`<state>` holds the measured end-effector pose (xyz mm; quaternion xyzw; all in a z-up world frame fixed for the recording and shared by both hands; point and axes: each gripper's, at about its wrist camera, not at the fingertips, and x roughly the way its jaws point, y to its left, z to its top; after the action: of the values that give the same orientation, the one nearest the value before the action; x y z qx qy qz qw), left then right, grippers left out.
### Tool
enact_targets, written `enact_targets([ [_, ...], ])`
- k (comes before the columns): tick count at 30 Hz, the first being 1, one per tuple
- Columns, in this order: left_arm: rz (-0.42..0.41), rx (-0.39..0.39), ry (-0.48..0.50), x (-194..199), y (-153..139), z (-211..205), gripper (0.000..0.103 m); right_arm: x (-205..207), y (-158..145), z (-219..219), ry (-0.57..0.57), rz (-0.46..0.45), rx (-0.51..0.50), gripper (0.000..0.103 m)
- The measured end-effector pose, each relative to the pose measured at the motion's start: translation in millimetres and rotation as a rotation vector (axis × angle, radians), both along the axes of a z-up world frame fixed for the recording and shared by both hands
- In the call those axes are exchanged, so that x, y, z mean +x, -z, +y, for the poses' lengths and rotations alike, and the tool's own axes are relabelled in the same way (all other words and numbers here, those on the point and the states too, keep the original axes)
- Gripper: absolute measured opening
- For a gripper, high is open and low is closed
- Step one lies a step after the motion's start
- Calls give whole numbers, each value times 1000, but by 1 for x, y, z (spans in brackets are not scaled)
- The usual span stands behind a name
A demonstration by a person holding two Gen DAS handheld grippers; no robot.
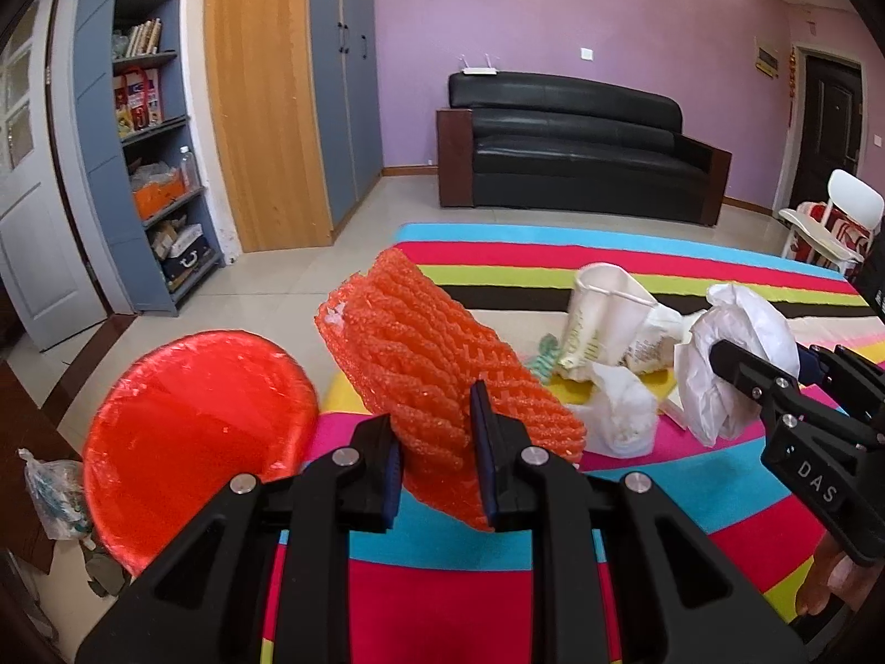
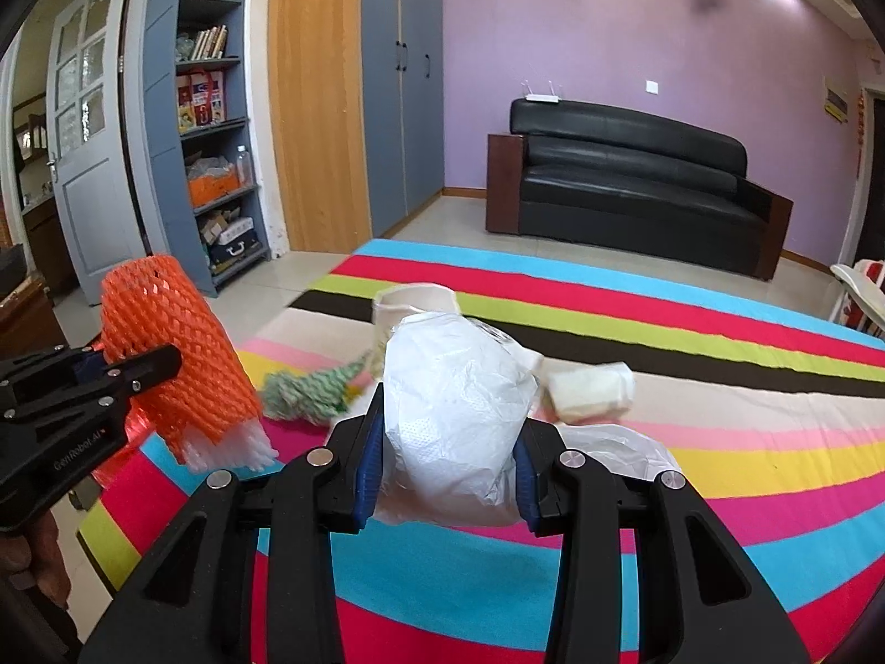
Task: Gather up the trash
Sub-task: 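Carry the orange net and white bag over the red bin with both tools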
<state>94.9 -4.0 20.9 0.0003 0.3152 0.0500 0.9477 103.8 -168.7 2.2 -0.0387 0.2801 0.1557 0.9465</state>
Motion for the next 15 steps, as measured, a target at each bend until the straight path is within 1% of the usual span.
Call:
enact_targets([
  [9, -28, 7, -84, -14, -12, 39, 21, 4, -9, 32, -48, -18, 13, 38],
  [15, -60, 32, -151, -27, -25, 68, 21, 10, -13, 56, -80, -18, 23, 38],
])
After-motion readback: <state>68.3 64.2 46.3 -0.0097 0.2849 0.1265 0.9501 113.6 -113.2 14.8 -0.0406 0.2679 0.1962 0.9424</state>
